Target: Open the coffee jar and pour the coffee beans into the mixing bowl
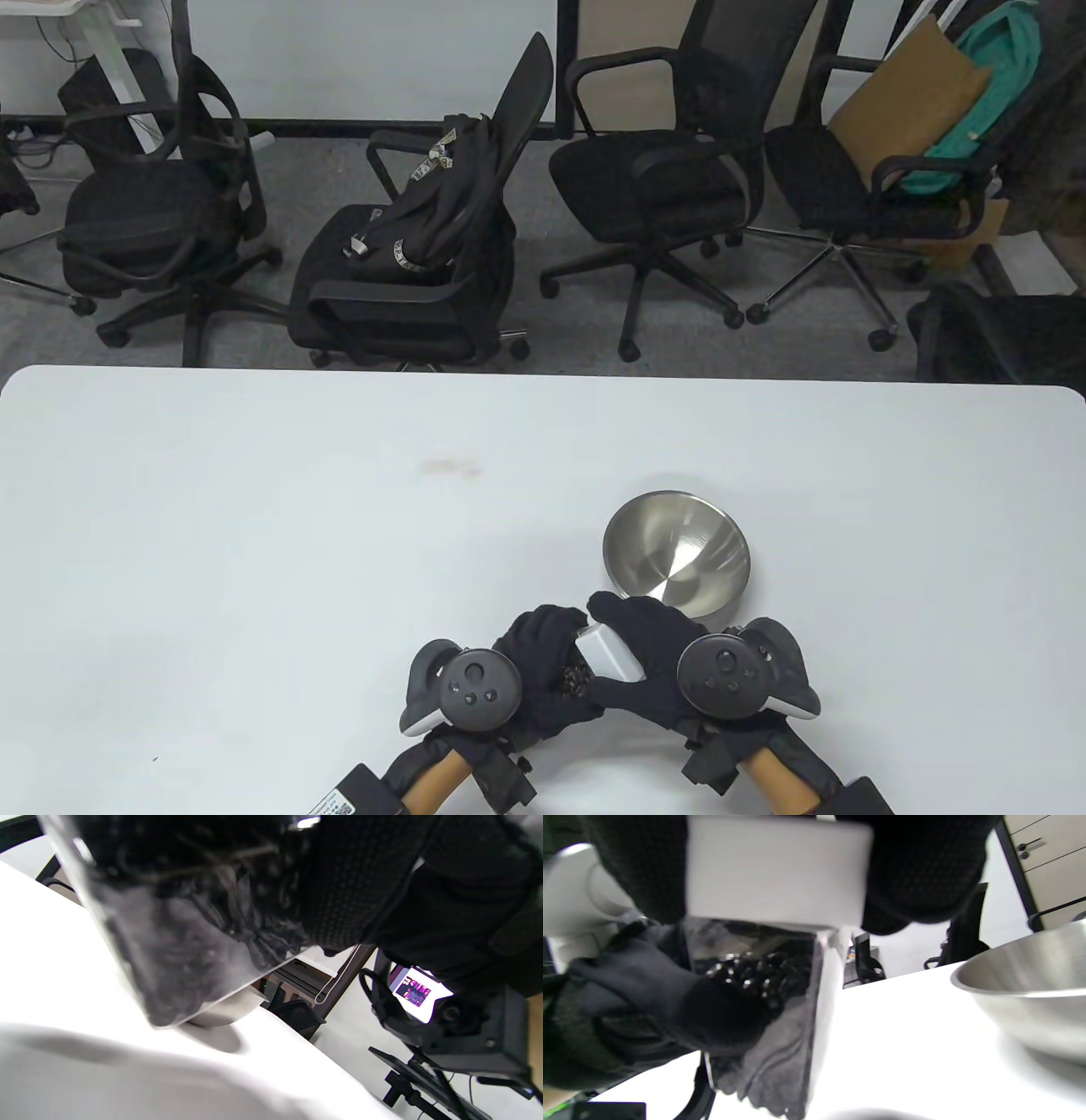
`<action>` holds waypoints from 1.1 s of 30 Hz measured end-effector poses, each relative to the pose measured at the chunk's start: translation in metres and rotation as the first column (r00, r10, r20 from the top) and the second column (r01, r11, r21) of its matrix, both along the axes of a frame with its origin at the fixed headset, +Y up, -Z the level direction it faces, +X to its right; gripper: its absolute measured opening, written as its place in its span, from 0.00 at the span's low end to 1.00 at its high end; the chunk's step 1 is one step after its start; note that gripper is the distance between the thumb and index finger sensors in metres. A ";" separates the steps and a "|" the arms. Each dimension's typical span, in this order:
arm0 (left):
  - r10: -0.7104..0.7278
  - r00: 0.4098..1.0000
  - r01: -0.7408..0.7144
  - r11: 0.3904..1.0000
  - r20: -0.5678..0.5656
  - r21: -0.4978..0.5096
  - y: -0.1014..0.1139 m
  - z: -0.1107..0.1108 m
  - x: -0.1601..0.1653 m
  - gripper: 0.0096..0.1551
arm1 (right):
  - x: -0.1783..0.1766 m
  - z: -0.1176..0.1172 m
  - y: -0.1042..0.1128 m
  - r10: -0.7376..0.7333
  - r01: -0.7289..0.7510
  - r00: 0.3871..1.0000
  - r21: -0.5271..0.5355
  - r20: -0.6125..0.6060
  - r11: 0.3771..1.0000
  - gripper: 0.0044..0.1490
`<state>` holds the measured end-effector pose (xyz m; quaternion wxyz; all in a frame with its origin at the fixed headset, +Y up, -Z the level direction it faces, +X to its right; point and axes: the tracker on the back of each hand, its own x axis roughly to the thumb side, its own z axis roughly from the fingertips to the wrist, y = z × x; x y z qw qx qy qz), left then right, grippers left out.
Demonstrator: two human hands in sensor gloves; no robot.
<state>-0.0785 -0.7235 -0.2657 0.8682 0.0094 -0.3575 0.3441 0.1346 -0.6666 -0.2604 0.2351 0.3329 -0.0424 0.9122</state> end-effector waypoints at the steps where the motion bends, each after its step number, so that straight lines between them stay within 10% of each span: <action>1: 0.013 1.000 -0.013 1.000 0.016 -0.014 0.001 0.000 -0.001 0.55 | 0.001 0.000 0.002 0.007 -0.007 1.000 0.006 -0.021 1.000 0.53; 24: -0.009 0.996 0.016 0.996 0.089 -0.084 -0.007 -0.005 -0.004 0.57 | -0.001 0.004 0.007 0.221 -0.233 0.959 -0.051 -0.176 0.971 0.55; 33: -0.078 0.997 0.078 0.997 0.002 -0.015 -0.006 0.001 0.002 0.57 | 0.004 0.005 0.010 0.219 -0.194 0.969 -0.198 0.112 0.961 0.60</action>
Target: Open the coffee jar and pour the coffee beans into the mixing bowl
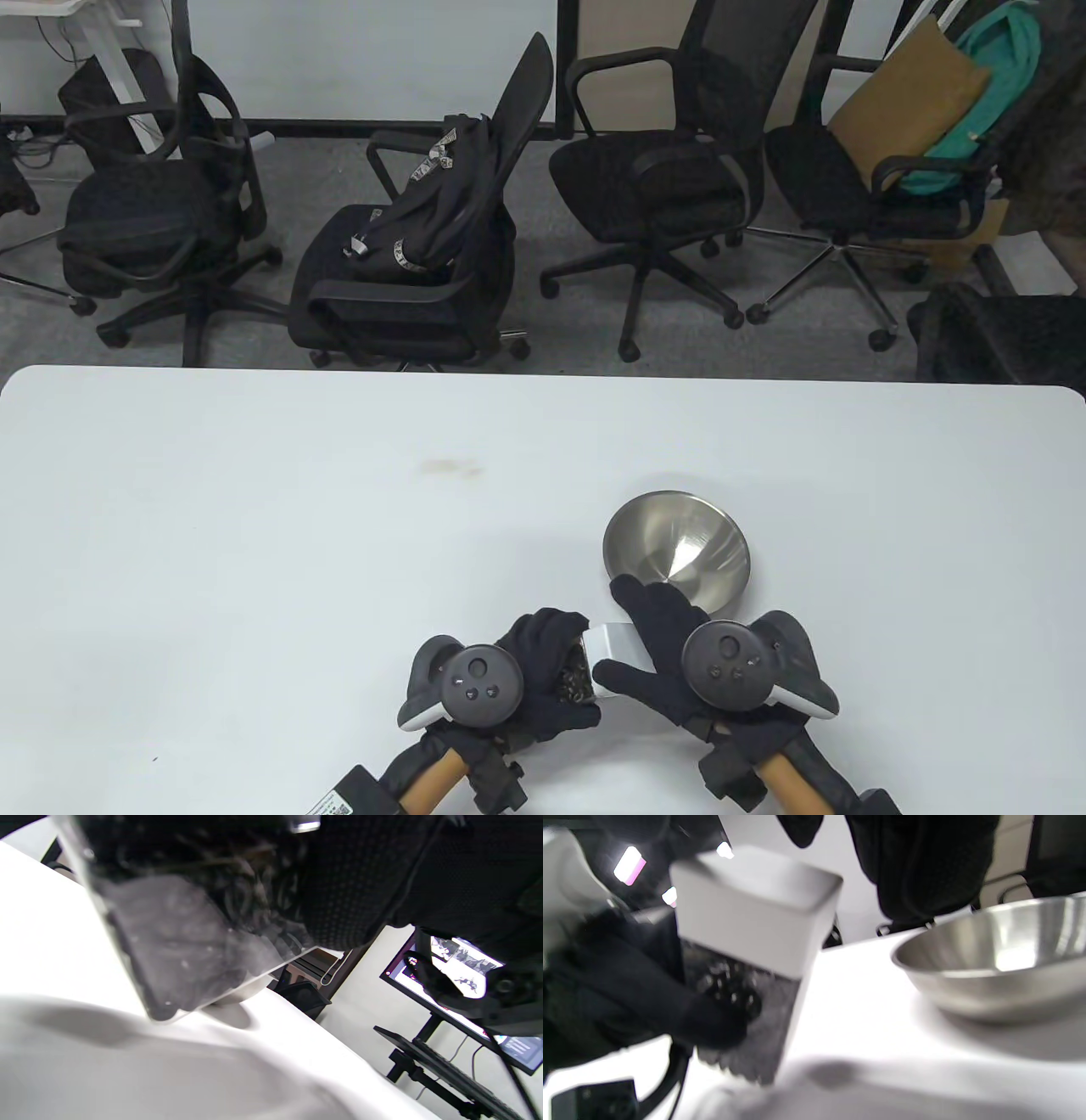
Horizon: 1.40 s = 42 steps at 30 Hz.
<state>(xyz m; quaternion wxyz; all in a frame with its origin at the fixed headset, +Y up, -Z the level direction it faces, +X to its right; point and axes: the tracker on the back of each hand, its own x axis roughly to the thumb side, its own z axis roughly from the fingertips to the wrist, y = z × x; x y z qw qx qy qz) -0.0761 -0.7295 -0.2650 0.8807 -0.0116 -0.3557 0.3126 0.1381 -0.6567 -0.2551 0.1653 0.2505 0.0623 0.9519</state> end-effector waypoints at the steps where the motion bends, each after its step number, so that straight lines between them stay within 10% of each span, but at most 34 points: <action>1: -0.012 1.000 0.012 1.000 -0.004 0.005 0.000 0.001 0.001 0.57 | -0.003 0.000 -0.003 0.024 -0.024 1.000 -0.013 0.011 1.000 0.60; 42: 0.028 0.995 -0.025 0.999 0.093 -0.037 0.002 -0.002 -0.004 0.57 | -0.008 0.003 0.000 0.060 -0.019 0.962 0.155 -0.265 0.988 0.50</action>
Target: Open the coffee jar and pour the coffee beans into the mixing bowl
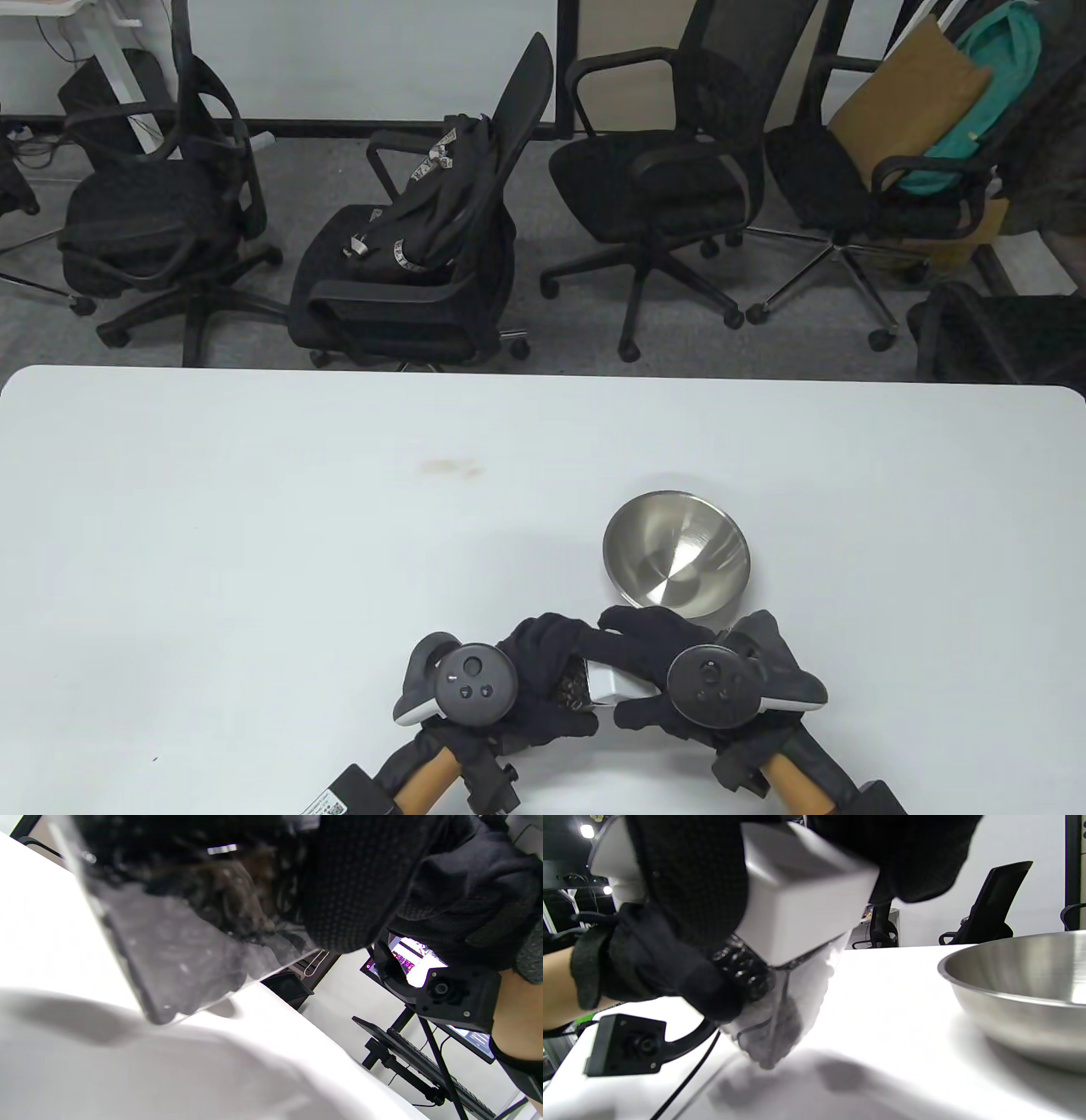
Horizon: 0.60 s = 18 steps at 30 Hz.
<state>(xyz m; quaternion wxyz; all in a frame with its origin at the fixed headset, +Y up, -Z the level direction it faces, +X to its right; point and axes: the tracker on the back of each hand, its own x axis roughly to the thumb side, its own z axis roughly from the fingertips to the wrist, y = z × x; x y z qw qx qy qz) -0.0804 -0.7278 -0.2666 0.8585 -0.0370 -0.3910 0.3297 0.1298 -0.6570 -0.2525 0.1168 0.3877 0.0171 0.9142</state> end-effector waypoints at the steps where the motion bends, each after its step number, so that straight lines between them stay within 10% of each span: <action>1: -0.001 1.000 0.001 1.000 0.000 -0.001 0.000 0.000 0.000 0.57 | 0.000 0.000 0.000 0.002 -0.002 1.000 -0.001 -0.003 1.000 0.50; 9: 0.000 1.000 0.000 1.000 -0.003 0.010 0.001 0.001 0.000 0.57 | 0.001 0.001 0.000 0.042 -0.042 0.999 -0.049 -0.013 0.998 0.62; 18: -0.045 0.997 0.048 0.997 -0.055 0.056 0.001 0.005 0.005 0.57 | 0.009 -0.001 0.000 -0.063 0.073 0.963 -0.027 0.262 0.997 0.56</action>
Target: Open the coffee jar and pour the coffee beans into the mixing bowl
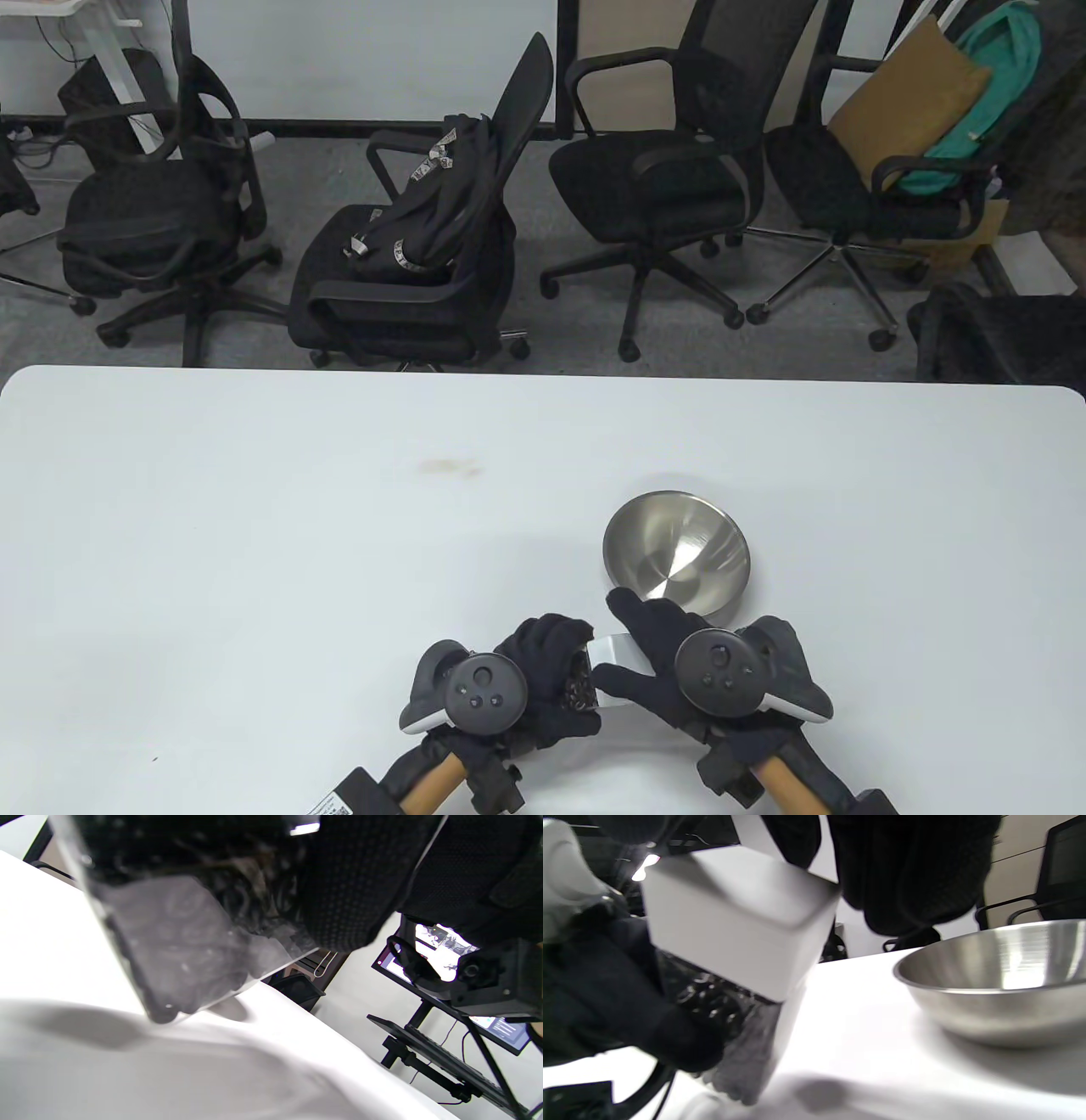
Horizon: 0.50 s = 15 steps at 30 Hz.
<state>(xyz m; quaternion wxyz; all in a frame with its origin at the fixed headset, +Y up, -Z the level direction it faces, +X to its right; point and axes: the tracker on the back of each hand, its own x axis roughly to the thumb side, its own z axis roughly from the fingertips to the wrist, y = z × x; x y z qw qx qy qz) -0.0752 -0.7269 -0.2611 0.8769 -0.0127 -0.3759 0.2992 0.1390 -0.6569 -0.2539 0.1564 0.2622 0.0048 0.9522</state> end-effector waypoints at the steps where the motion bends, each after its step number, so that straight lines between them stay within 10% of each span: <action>1: -0.003 1.000 0.003 1.000 -0.007 0.005 0.000 0.000 0.000 0.57 | 0.000 0.000 0.000 0.016 -0.016 1.000 0.002 0.014 1.000 0.56; 15: 0.013 1.000 -0.012 0.999 -0.018 0.050 0.000 0.003 0.002 0.57 | -0.003 -0.003 -0.003 -0.012 0.010 0.999 -0.060 -0.031 0.998 0.52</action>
